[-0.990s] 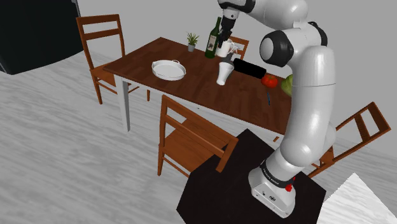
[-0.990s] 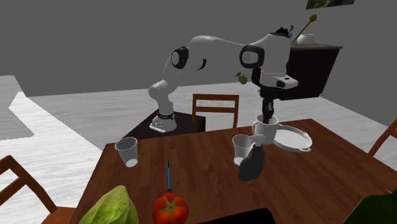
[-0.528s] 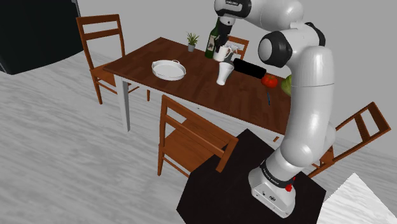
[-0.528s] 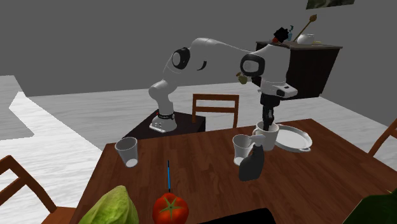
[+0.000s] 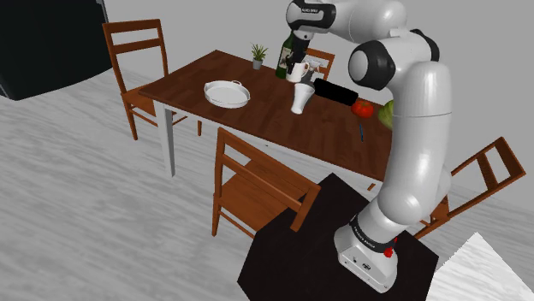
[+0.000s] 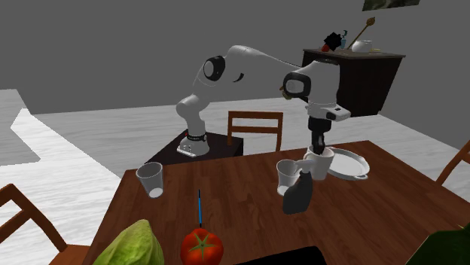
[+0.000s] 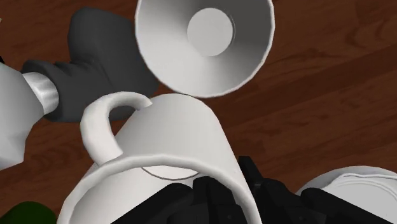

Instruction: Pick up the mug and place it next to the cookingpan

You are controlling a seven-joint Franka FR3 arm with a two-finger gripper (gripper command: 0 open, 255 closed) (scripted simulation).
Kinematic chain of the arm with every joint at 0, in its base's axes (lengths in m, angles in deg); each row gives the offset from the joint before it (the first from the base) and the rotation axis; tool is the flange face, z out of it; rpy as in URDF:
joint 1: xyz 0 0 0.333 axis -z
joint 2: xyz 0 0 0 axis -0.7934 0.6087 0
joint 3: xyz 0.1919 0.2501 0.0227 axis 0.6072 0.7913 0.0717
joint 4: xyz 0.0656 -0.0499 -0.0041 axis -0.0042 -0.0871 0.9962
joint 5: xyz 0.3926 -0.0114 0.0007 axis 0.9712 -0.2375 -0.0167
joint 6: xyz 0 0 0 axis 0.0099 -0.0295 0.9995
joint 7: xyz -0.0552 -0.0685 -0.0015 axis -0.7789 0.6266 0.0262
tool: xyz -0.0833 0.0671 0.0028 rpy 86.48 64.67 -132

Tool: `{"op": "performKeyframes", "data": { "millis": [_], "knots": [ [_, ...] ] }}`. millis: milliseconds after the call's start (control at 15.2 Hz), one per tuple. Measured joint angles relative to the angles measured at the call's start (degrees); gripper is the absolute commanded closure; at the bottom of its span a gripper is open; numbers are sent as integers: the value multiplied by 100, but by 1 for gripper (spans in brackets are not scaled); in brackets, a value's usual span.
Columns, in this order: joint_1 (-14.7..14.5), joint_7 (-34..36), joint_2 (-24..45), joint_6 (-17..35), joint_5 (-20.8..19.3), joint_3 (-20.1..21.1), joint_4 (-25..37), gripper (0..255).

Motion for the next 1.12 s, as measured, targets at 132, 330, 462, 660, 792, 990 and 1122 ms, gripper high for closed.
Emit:
{"op": "performKeyframes", "data": {
  "millis": [132, 330, 462, 660, 792, 990, 1122],
  "knots": [
    [-16, 15, 23, 364, -1, 10, -95, 255],
    [-47, 17, -4, 1168, -26, 36, -444, 255],
    [-32, 31, 59, 1622, -27, 80, -558, 255],
    [-9, 41, 95, 2134, -44, 159, -787, 255],
    [45, 20, 109, 1608, -52, 213, -891, 255],
    [78, 14, 233, 1073, -38, 255, -974, 255],
    [83, 12, 264, 1026, -32, 266, -963, 255]
  ]
}}
